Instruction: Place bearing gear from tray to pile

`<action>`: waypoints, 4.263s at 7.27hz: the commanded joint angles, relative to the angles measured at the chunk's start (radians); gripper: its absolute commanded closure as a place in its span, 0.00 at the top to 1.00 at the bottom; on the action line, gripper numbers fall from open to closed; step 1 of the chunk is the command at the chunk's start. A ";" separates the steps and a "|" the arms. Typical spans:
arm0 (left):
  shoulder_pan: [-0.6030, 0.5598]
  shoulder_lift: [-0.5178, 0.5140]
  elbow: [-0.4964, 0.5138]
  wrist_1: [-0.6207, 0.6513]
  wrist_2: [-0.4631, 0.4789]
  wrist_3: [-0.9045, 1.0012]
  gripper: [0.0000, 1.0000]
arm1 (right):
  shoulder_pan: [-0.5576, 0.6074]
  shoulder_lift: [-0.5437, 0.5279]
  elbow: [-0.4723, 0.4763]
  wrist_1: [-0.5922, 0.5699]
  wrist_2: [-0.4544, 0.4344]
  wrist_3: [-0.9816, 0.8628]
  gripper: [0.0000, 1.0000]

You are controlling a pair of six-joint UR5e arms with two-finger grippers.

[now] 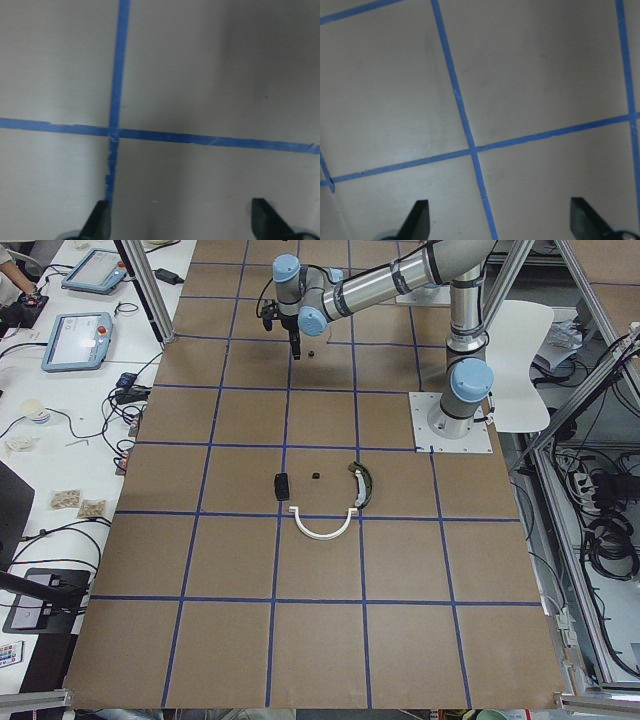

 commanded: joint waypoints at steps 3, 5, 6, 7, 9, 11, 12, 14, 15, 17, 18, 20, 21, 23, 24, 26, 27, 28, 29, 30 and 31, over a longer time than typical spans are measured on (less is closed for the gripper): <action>-0.103 -0.086 -0.071 0.187 0.010 -0.054 0.98 | 0.005 -0.075 -0.029 0.112 -0.111 -0.008 1.00; -0.103 -0.084 -0.078 0.184 0.013 -0.047 0.96 | 0.084 -0.093 -0.019 0.106 -0.099 -0.006 1.00; -0.103 -0.090 -0.079 0.178 0.019 -0.045 0.91 | 0.115 -0.097 -0.018 0.106 -0.097 -0.012 1.00; -0.101 -0.096 -0.090 0.178 0.019 -0.045 0.91 | 0.117 -0.097 -0.018 0.112 -0.093 -0.018 1.00; -0.100 -0.089 -0.093 0.170 0.060 -0.043 0.85 | 0.107 -0.099 -0.018 0.117 -0.088 -0.037 1.00; -0.097 -0.099 -0.090 0.170 0.049 -0.034 0.32 | 0.112 -0.116 -0.016 0.121 -0.087 -0.035 1.00; -0.097 -0.099 -0.090 0.167 0.047 -0.036 0.08 | 0.115 -0.120 -0.016 0.150 -0.087 -0.037 1.00; -0.094 -0.081 -0.084 0.158 0.047 -0.034 0.00 | 0.117 -0.137 -0.004 0.160 -0.032 -0.038 1.00; -0.074 -0.063 -0.073 0.120 0.048 -0.031 0.00 | 0.117 -0.142 0.005 0.158 0.017 -0.040 1.00; 0.045 -0.002 -0.062 0.010 0.059 0.136 0.00 | 0.117 -0.168 0.046 0.163 0.009 -0.035 1.00; 0.186 0.032 -0.065 -0.038 0.068 0.280 0.00 | 0.117 -0.192 0.080 0.149 0.007 -0.034 1.00; 0.433 0.071 -0.105 -0.038 0.162 0.677 0.00 | 0.111 -0.197 0.079 0.144 -0.007 -0.038 1.00; 0.530 0.075 -0.114 -0.035 0.162 0.799 0.00 | 0.107 -0.197 0.071 0.146 -0.051 -0.043 1.00; 0.651 0.079 -0.130 -0.031 0.243 0.977 0.00 | 0.112 -0.198 0.064 0.141 -0.064 -0.045 1.00; 0.711 0.071 -0.145 -0.028 0.236 1.025 0.00 | 0.112 -0.198 0.060 0.141 -0.064 -0.045 1.00; 0.749 0.056 -0.151 -0.015 0.214 1.044 0.00 | 0.112 -0.198 0.062 0.132 -0.064 -0.045 1.00; 0.752 0.046 -0.151 -0.015 0.217 1.044 0.00 | 0.114 -0.200 0.062 0.132 -0.064 -0.043 1.00; 0.750 0.042 -0.151 -0.015 0.216 1.037 0.00 | 0.114 -0.201 0.062 0.131 -0.064 -0.043 1.00; 0.750 0.036 -0.151 -0.017 0.217 1.037 0.00 | 0.114 -0.201 0.062 0.129 -0.064 -0.045 1.00; 0.752 0.019 -0.151 -0.017 0.223 1.038 0.09 | 0.114 -0.201 0.063 0.129 -0.064 -0.045 1.00; 0.753 0.011 -0.151 -0.017 0.226 1.040 0.09 | 0.114 -0.203 0.062 0.129 -0.064 -0.043 1.00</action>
